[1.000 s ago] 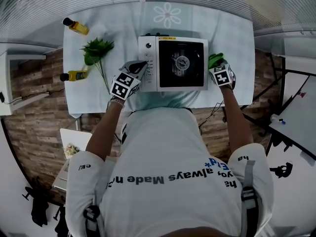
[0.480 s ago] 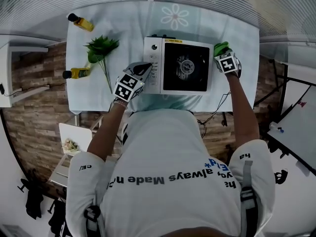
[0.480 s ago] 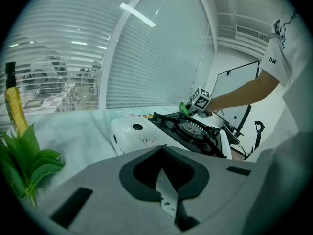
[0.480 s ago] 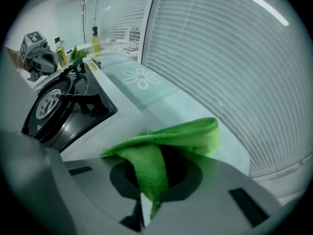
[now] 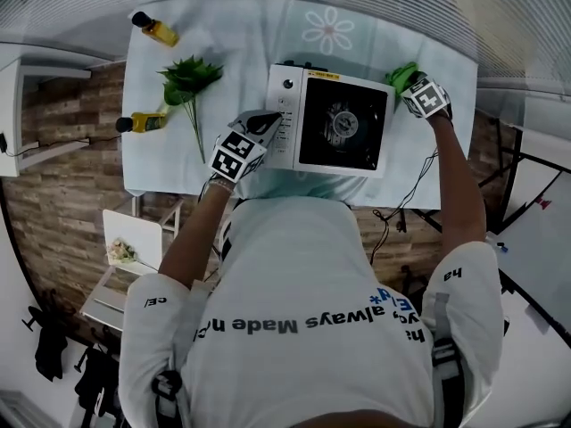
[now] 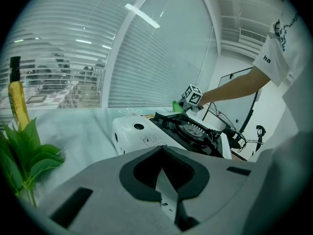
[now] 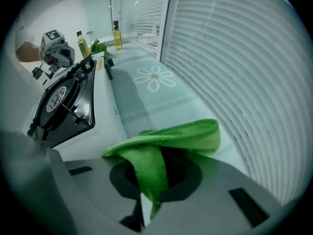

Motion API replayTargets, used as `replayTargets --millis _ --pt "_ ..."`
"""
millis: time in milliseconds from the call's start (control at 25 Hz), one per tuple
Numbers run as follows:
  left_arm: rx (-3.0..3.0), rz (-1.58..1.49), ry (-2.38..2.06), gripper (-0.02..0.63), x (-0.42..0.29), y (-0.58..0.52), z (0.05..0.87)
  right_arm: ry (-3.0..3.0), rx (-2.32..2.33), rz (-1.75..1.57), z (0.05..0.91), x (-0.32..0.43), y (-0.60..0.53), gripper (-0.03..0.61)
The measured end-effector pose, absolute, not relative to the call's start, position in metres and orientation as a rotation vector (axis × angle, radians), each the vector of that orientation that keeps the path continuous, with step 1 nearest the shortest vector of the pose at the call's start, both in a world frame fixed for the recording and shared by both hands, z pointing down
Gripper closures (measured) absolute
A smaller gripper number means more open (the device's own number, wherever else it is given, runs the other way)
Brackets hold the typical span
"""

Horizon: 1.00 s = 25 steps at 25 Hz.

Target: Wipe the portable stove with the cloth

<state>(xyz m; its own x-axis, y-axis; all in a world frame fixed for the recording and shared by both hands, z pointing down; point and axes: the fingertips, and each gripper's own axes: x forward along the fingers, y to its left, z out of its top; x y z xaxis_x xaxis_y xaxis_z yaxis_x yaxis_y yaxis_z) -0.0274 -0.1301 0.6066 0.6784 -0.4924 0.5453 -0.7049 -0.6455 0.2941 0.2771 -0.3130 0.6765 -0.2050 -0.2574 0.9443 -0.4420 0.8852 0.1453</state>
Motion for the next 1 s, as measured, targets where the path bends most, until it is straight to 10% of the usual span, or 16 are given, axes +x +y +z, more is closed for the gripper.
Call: replayTargets --millis 1000 --pt "2.357 0.559 -1.030 0.601 -0.033 -0.119 0.604 -1.848 -0.095 -0.144 0.674 0.087 -0.298 0.555"
